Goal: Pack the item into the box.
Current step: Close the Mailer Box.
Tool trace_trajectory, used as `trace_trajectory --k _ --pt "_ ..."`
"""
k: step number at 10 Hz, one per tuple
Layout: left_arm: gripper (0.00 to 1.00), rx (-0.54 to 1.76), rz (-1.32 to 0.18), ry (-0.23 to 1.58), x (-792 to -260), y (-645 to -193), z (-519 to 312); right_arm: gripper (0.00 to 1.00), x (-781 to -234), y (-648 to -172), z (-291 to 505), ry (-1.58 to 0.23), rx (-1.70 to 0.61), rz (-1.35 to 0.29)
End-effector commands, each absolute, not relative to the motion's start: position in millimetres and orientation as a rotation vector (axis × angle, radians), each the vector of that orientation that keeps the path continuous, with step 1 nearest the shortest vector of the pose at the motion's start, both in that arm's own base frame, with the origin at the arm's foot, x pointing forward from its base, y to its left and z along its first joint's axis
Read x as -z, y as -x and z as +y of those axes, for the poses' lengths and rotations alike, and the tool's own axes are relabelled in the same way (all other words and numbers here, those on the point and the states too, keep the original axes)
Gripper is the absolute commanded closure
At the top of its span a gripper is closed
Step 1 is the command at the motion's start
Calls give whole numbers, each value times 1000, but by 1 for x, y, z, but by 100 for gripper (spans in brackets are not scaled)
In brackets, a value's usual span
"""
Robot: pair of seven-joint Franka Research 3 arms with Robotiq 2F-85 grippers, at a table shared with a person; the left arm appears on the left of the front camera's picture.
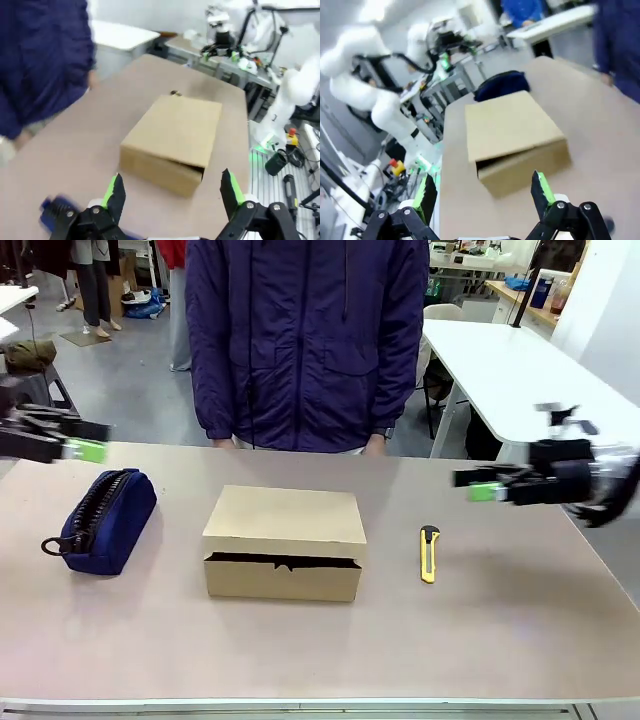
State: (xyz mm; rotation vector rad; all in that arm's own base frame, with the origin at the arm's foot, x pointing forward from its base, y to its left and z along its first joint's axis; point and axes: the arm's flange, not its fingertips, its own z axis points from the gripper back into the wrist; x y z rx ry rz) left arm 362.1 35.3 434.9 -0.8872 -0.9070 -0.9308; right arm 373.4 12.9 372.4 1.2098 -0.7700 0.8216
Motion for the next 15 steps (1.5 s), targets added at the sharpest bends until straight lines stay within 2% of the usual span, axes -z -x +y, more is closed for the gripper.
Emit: trace_trajectory --k 1,3,5,6,7,15 --pt "0 741 -890 881 -436 -329 95 0 -377 -351 -72 -1263 -575 -762" --pt "0 508 -883 894 -422 -330 164 0 -363 -346 -141 -1259 -372 -675" --pt "0 381 -866 886 -400 -329 200 0 -352 -345 -171 -1230 -235 -689" --pt "0 377 -861 883 -390 -331 201 0 -347 -350 -162 -1150 -278 -647" --pt "0 430 -870 858 -400 -314 199 0 -346 -330 -175 -1211 -287 -694" --pt "0 430 -870 858 -400 -314 199 0 -346 -330 -175 -1211 -287 -694"
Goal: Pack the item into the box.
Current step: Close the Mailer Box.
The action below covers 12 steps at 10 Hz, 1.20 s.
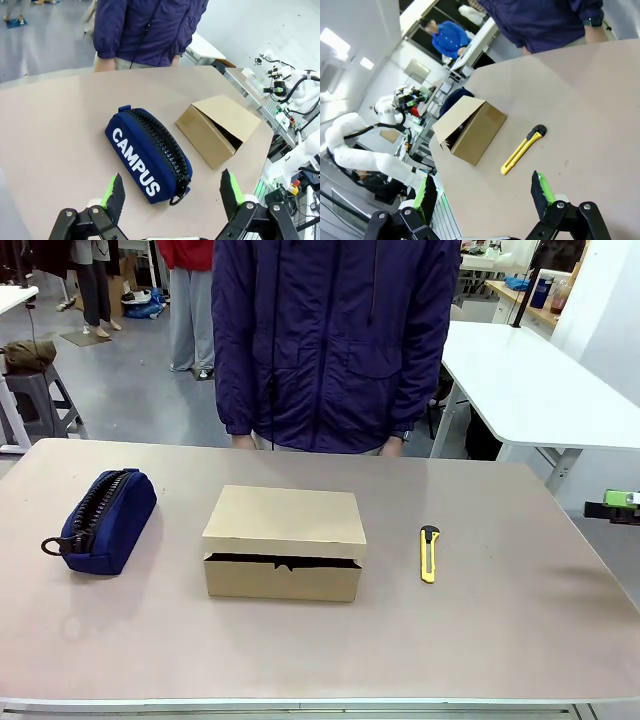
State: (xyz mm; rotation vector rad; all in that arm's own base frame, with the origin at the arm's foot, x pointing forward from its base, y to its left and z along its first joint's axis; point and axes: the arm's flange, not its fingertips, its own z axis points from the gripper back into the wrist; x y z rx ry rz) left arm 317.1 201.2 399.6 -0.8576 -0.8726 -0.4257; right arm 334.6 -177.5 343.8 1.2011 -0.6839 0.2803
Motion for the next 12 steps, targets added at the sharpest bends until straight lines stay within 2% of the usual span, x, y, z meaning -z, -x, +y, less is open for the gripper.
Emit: trace_trajectory --k 1,12 --pt "0 430 -870 858 -400 -314 199 0 -346 -330 -175 -1211 -287 -694" --pt "0 430 -870 858 -400 -314 199 0 -346 -330 -175 -1211 -287 -694"
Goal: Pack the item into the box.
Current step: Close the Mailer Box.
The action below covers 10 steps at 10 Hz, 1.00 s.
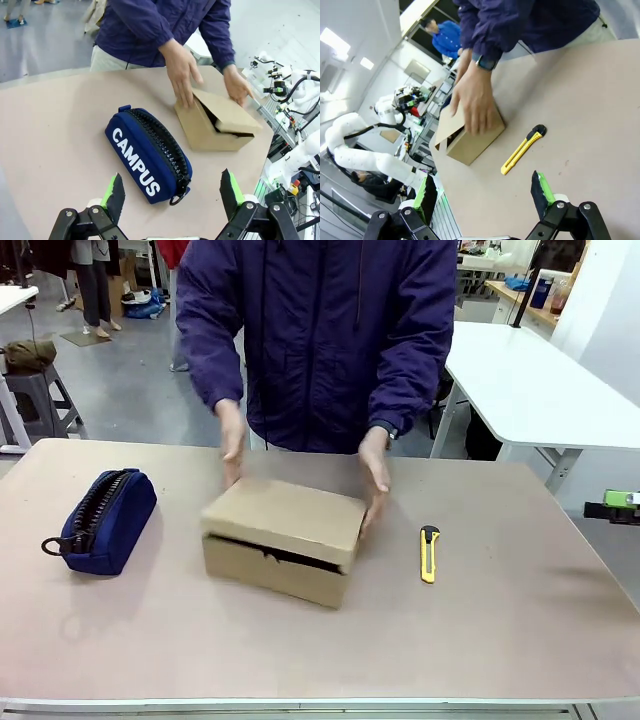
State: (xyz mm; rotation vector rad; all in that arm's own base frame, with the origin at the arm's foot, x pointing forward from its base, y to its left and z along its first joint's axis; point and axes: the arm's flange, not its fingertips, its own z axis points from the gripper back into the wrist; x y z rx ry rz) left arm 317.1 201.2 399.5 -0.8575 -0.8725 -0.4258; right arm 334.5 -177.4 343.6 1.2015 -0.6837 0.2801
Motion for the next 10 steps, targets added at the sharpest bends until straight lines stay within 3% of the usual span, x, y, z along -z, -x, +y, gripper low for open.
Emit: trace_trajectory --k 1,10 --pt "0 430 -870 858 -400 -314 199 0 -346 -330 -175 -1211 -287 -694" --pt "0 430 -870 858 -400 -314 199 0 -346 -330 -175 -1211 -287 -694"
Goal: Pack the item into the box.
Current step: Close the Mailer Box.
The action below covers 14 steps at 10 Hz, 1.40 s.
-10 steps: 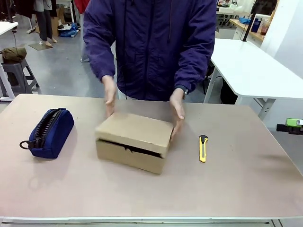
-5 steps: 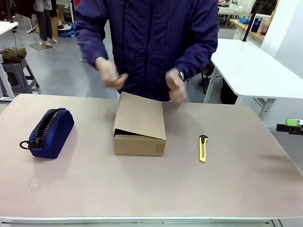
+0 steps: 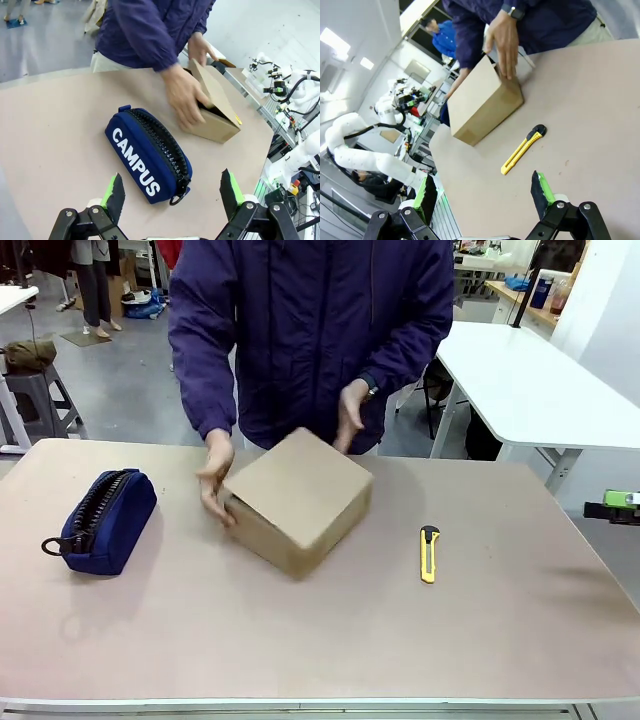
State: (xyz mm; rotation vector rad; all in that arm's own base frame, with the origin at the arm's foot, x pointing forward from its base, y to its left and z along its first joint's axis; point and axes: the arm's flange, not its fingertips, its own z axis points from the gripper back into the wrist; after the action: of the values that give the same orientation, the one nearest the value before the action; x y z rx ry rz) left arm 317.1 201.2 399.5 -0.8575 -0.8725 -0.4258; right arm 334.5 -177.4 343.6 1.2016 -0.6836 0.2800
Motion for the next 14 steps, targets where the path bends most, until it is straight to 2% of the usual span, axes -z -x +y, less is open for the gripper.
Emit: trace_trajectory --k 1,14 --pt "0 430 -870 858 -400 -314 199 0 -346 -330 -175 -1211 -287 -694" --pt "0 430 -870 858 -400 -314 199 0 -346 -330 -175 -1211 -287 -694"
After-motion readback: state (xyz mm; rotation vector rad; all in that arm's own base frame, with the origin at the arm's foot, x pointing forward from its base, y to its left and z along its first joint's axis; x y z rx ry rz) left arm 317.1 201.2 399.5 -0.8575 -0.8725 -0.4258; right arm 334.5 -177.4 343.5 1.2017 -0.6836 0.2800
